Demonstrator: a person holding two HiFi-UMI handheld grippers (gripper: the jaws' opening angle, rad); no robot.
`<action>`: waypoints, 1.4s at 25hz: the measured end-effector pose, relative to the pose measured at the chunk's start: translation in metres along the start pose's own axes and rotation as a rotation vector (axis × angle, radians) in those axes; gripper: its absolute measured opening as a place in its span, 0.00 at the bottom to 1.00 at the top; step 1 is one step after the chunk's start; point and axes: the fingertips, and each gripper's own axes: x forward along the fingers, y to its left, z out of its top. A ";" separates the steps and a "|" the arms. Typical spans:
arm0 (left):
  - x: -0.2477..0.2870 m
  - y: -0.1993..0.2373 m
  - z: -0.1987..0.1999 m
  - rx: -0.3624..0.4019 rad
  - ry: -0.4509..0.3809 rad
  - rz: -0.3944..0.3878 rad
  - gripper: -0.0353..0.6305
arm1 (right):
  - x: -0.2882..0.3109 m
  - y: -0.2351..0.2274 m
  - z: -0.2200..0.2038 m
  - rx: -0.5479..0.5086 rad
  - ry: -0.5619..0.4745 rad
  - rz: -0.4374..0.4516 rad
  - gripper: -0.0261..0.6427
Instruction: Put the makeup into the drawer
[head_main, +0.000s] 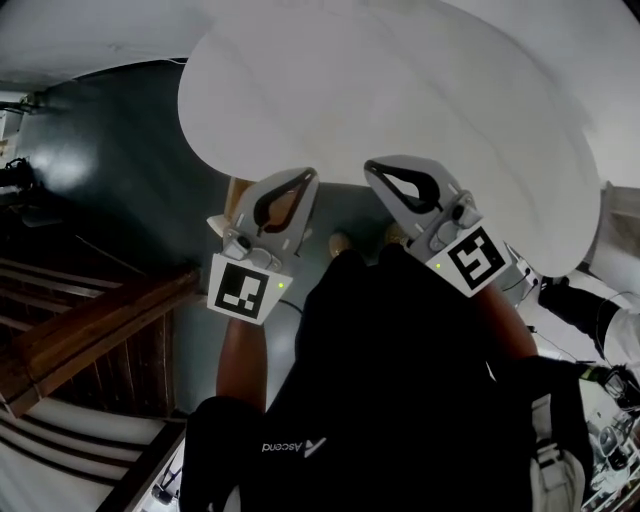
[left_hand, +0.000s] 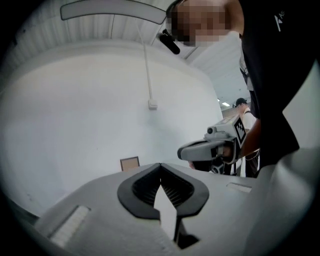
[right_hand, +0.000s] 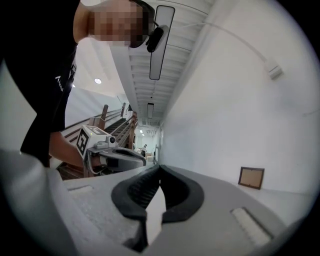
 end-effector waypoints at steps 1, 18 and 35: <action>0.002 -0.001 0.007 -0.006 -0.023 0.006 0.07 | -0.002 -0.002 0.002 0.002 -0.008 -0.005 0.04; 0.028 -0.049 0.077 -0.041 -0.206 -0.013 0.07 | -0.055 -0.022 0.056 -0.029 -0.135 -0.079 0.04; 0.026 -0.050 0.078 -0.043 -0.208 -0.003 0.07 | -0.064 -0.022 0.059 -0.040 -0.126 -0.082 0.04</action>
